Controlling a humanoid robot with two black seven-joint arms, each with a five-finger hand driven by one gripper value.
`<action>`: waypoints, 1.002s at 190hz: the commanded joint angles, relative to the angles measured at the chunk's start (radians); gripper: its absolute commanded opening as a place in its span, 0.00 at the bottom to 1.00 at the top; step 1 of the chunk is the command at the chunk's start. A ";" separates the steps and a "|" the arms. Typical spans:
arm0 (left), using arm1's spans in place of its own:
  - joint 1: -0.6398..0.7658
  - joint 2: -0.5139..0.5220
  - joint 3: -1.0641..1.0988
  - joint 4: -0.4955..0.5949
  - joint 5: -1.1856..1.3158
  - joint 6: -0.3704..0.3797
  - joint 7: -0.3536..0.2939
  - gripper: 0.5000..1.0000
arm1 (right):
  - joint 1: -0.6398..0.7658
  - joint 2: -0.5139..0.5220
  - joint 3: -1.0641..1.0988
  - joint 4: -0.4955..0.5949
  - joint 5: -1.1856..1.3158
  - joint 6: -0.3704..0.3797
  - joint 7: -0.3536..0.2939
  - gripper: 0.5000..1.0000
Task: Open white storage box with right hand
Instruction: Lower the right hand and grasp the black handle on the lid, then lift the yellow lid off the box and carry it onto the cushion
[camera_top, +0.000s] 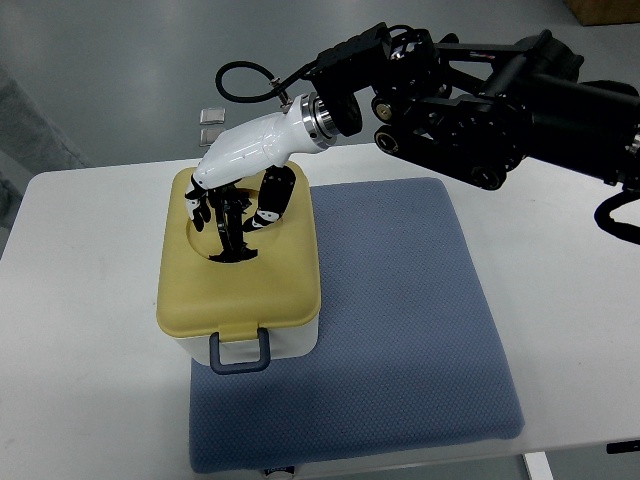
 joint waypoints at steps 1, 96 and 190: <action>0.000 0.000 0.000 0.000 0.000 0.000 -0.001 1.00 | 0.000 0.001 0.002 0.002 0.000 0.000 0.002 0.31; 0.000 0.000 0.001 0.000 0.000 0.000 0.001 1.00 | -0.005 0.001 0.002 0.005 0.003 0.012 0.007 0.00; 0.000 0.000 0.000 0.000 0.000 0.000 -0.001 1.00 | 0.018 -0.019 0.022 0.005 0.020 0.009 0.023 0.00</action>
